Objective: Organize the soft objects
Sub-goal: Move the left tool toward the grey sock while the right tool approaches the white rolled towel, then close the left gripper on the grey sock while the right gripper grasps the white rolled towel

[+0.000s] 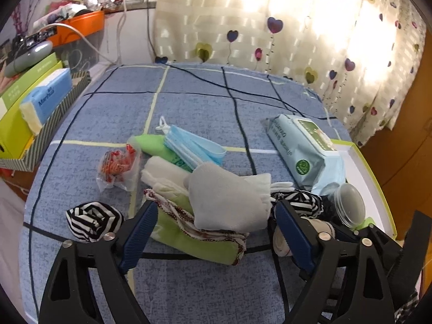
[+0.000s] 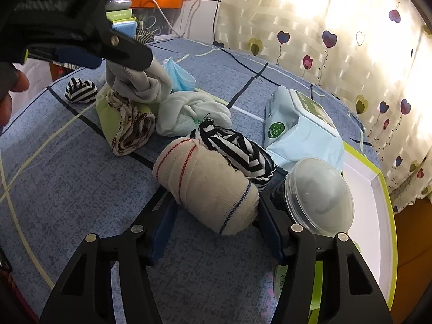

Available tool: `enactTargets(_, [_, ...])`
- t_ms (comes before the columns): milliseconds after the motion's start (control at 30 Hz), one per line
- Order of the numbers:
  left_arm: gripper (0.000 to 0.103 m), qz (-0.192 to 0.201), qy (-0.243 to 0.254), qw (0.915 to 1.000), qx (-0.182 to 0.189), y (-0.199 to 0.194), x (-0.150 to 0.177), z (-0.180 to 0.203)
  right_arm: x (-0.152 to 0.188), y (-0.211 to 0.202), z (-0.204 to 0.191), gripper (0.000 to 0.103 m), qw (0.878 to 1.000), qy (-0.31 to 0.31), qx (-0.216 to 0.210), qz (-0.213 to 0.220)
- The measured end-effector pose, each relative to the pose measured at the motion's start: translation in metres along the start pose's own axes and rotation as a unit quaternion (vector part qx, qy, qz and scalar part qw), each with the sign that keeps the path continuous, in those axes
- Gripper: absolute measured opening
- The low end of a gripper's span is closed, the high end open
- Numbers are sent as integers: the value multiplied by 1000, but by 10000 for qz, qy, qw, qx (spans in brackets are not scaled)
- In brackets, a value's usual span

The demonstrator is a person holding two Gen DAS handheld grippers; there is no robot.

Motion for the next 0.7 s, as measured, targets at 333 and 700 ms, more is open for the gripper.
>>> enactTargets(333, [66, -20, -154, 9997, 167, 6, 3, -1, -1, -4, -2, 58, 9998, 156, -71, 43])
enactTargets(700, [36, 88, 49, 9992, 376, 1, 2, 12, 0, -11, 0, 58, 9993, 349, -143, 76])
Point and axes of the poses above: each gripper's, at about its wrist camera, not at the fingertips, and y roughly the way its jaws point, z to its right, x to its underside, the point moved 10 cm from there along y, roughly the way its jaws point, and after that the axes turned 2 degrees about y, right-handed, at the moved point
